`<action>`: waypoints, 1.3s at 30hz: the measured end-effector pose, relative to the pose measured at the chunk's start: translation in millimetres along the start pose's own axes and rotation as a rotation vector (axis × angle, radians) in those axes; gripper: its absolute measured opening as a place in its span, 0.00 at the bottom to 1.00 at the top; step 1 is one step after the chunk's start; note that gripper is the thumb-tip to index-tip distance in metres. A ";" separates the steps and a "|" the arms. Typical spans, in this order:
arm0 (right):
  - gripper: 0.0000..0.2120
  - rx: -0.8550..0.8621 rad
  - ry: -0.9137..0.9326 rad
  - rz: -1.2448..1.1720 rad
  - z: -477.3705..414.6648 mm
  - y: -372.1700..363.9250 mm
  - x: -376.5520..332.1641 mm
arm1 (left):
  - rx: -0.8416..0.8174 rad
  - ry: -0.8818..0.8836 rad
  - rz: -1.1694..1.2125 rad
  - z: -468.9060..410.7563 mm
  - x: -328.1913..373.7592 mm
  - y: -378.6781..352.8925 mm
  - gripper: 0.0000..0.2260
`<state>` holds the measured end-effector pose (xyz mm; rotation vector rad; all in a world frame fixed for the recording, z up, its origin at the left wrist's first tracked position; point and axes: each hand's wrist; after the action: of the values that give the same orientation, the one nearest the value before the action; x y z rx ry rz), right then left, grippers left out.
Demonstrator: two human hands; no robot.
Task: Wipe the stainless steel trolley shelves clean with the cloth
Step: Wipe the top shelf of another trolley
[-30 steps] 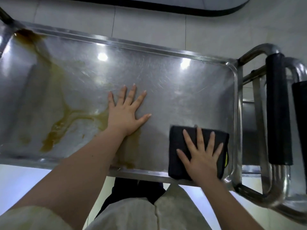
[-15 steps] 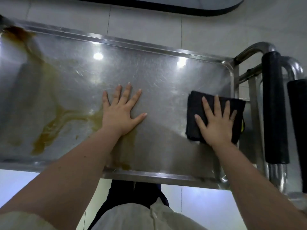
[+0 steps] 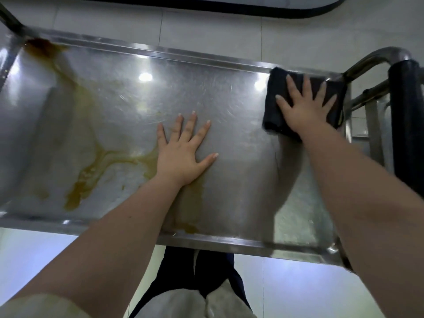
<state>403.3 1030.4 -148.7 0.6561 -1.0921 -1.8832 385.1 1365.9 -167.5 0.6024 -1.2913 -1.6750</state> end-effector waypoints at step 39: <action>0.32 -0.032 -0.228 -0.087 251.1 -126.9 52.8 | -0.066 -0.128 0.012 36.5 -144.7 39.8 0.25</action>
<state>134.4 1128.0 -139.9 0.4862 -1.1898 -2.0853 437.8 1508.3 -139.1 0.4538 -1.3214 -1.7621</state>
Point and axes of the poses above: each hand's wrist, its own z-axis away from the middle knuckle, its own y-axis out of the back of the hand, x = y × z, and after that the axes turned 12 degrees about -x, right-handed
